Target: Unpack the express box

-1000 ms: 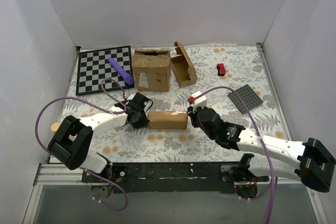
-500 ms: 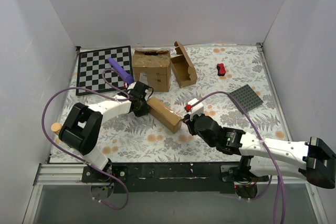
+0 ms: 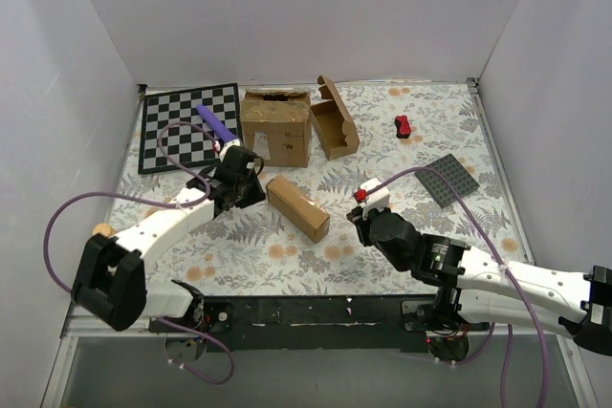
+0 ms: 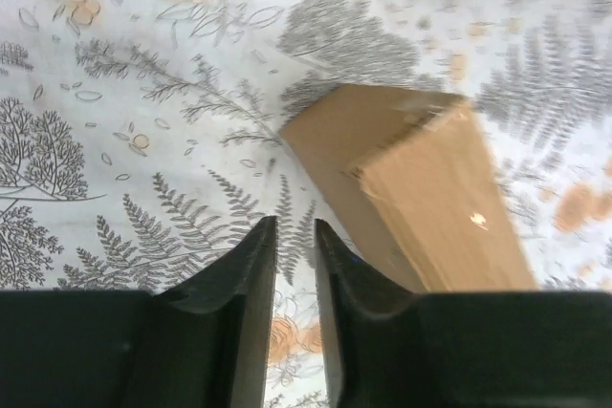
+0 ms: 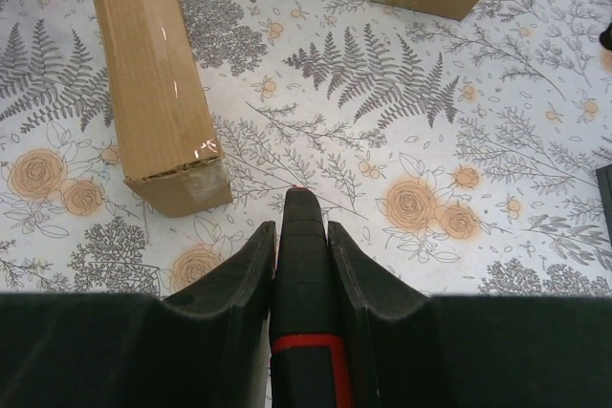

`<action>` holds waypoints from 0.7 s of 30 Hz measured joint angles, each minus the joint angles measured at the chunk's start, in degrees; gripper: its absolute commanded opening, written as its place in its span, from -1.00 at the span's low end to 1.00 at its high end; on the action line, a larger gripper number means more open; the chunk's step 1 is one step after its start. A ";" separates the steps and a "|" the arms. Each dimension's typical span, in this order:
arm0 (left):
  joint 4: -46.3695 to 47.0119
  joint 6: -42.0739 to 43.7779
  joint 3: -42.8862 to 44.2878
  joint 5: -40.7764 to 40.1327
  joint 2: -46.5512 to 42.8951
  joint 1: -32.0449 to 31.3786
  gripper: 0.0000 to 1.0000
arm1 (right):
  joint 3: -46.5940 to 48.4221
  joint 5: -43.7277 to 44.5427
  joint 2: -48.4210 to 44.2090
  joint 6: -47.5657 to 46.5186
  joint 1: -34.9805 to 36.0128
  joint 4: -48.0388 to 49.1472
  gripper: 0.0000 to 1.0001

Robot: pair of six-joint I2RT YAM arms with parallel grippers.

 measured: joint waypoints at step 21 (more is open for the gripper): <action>-15.78 -19.63 18.51 -5.40 4.76 -17.53 0.30 | 0.00 1.55 -0.96 -4.76 -1.99 5.90 -0.97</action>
